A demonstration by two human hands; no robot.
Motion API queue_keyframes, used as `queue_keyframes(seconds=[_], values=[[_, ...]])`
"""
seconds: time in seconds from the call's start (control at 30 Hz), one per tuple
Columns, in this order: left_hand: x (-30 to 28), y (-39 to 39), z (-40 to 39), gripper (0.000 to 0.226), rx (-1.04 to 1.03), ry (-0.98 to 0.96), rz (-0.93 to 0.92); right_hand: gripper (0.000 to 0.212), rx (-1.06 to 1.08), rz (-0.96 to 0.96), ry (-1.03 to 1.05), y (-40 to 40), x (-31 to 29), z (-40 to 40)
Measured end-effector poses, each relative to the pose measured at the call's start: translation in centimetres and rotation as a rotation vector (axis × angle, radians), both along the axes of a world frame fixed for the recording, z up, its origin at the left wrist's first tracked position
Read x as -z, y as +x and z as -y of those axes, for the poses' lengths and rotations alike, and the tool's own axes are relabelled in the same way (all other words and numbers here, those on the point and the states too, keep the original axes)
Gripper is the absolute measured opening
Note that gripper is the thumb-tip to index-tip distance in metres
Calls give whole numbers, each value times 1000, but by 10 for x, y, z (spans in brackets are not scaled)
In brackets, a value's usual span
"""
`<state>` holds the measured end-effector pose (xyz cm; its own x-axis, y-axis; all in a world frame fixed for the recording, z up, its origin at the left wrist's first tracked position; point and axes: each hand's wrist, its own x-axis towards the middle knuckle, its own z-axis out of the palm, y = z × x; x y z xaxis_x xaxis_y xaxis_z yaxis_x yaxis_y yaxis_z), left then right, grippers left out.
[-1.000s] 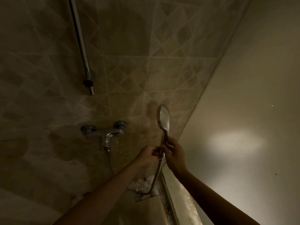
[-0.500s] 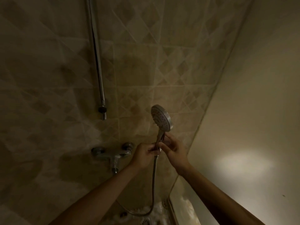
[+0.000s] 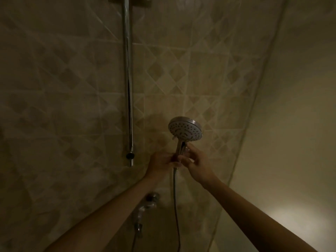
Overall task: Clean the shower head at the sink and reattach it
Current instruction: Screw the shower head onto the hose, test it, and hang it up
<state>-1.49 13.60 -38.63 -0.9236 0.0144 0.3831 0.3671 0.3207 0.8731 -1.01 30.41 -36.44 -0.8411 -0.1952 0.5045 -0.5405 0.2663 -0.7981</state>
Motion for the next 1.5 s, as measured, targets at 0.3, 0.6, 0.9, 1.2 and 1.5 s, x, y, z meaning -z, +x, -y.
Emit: queue_keyframes(seconds=[0.3,0.6,0.9,1.2,1.5], values=[[-73,-9,19,37,50,21,-143,37,-38,-137,-49,-18,-65,13],[-148,-21,31,28,102,152,-307,26,-61,-161,-116,-32,-139,21],[-220,-27,43,41,83,324,-371,29,-61,-343,-174,-39,-198,41],[-289,-25,57,42,61,262,-483,34,-101,-432,-196,-42,-263,56],[-373,-10,56,42,-25,102,-650,40,-94,-486,-118,-30,-348,54]])
